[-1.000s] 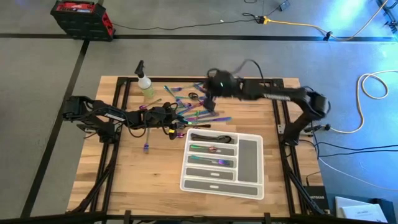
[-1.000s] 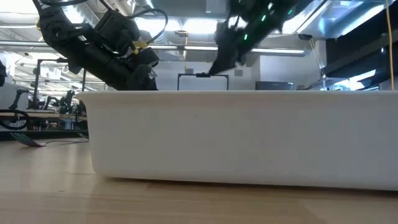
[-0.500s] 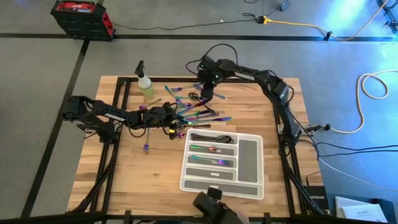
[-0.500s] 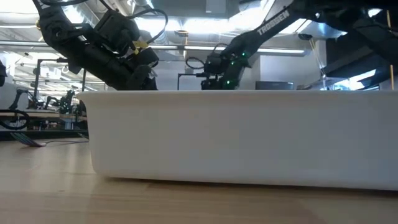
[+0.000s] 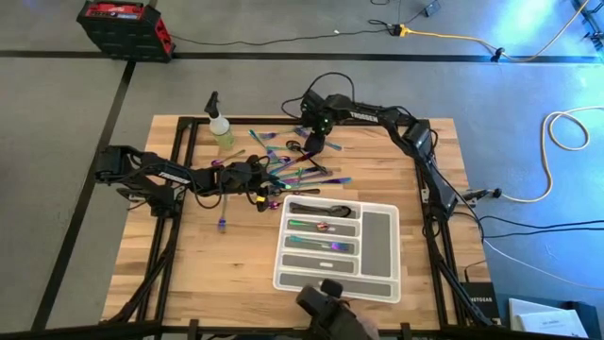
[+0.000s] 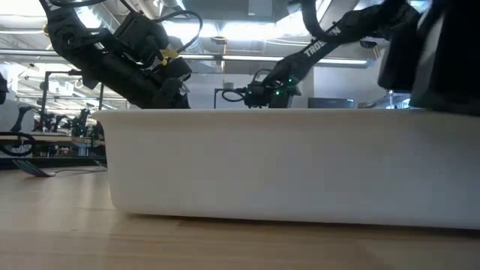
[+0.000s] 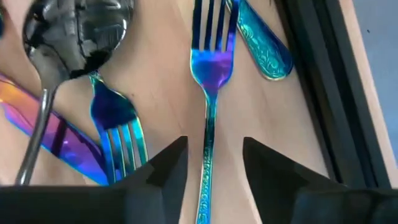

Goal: Sort silverware
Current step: Put the purple fork into the white silverware tray

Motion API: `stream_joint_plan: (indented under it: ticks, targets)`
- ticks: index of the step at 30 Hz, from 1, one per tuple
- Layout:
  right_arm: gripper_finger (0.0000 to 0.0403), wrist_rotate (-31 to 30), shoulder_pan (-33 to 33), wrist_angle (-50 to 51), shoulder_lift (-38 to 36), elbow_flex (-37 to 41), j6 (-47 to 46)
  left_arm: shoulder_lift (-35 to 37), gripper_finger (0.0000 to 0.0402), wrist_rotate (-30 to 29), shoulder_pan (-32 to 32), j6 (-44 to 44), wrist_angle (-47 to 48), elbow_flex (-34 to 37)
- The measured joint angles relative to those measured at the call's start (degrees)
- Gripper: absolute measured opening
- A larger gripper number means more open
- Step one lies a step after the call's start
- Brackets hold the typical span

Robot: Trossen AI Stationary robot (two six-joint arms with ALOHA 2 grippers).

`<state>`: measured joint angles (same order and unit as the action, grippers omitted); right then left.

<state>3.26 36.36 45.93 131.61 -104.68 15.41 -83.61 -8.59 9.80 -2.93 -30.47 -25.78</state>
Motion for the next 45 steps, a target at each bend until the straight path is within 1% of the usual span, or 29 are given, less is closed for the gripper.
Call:
stream_joint_plan:
  ticks: [5, 13, 16, 24, 28, 33, 39, 40, 42, 44, 45]
  targets:
    - [0.0144, 1.4, 0.6, -0.3, 0.8, 0.0, -0.1, 0.0, 0.0123, 0.0, 0.0, 0.0, 0.0, 0.0]
    - [0.0122, 2.2, 0.4, 0.8, 0.9, 0.0, 0.6, 0.0, 0.0123, 0.0, 0.0, 0.0, 0.0, 0.0]
    - [0.0099, 1.9, 0.4, 1.3, 0.9, 0.0, 1.1, 0.0, 0.0123, 0.0, 0.0, 0.0, 0.0, 0.0]
    - [0.0010, 1.8, 0.4, 2.1, 0.8, 0.0, 1.4, 0.0, 0.0123, 0.0, 0.0, -0.1, 0.1, 0.0]
    - [0.0007, 1.8, 0.4, 2.0, 0.8, 0.0, 1.1, 0.0, 0.0123, 0.0, 0.0, -0.1, 0.1, 0.0]
    - [0.0003, 1.9, 0.6, 3.5, 0.1, -1.0, -1.4, 0.0, 0.0123, 0.0, 0.0, -0.3, 0.1, 0.0]
    - [0.0001, 2.4, 0.8, 3.0, -5.1, -3.7, -3.5, 0.0, 0.0123, 0.0, 0.0, -0.4, 0.0, 0.0]
    - [0.0001, 2.9, 0.8, 2.8, -6.1, -3.7, -4.1, 0.0, 0.0123, 0.0, 0.0, -0.6, -0.1, 0.0]
    - [0.0001, 7.5, 0.8, 0.1, -8.6, -3.0, -6.0, 0.0, 0.0123, 0.0, -0.1, -1.2, -0.1, 0.0]
    - [0.0001, 13.2, 0.4, -4.6, -12.0, -0.9, -8.4, 0.0, 0.0123, -0.2, -0.7, -1.0, -0.4, 0.0]
    - [0.0001, 14.6, -0.1, -8.8, -13.8, 0.9, -10.1, 0.0, 0.0123, -0.5, -1.1, -0.7, -0.7, 0.0]
